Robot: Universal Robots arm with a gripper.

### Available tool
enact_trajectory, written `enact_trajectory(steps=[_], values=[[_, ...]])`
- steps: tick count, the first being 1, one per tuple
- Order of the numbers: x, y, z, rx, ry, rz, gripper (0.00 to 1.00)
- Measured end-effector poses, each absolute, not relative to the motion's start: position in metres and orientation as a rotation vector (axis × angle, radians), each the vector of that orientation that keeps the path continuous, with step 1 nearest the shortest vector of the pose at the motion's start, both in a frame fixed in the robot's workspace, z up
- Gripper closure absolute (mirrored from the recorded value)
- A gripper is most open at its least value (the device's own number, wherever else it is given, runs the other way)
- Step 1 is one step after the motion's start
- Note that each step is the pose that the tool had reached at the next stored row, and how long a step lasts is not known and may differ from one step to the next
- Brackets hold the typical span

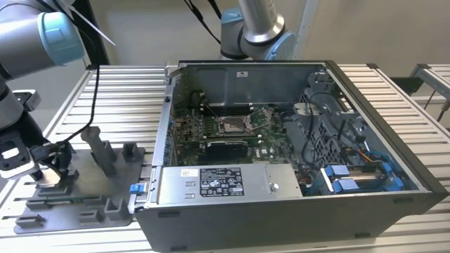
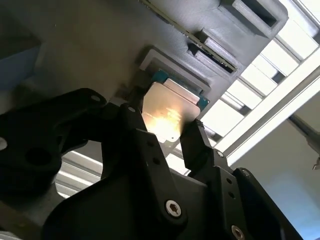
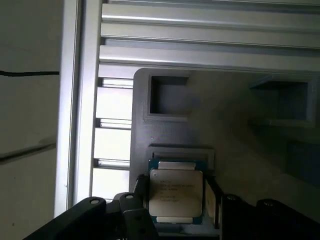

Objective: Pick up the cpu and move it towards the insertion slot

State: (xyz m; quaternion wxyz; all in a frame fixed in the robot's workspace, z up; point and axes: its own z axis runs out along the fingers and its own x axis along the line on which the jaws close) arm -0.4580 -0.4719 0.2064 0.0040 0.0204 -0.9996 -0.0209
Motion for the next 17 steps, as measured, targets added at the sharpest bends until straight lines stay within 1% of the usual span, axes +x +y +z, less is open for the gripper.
enact_trajectory(steps=[17], values=[[-0.458, -0.471, 0.26, 0.084, -3.136, -0.065, 1.0]])
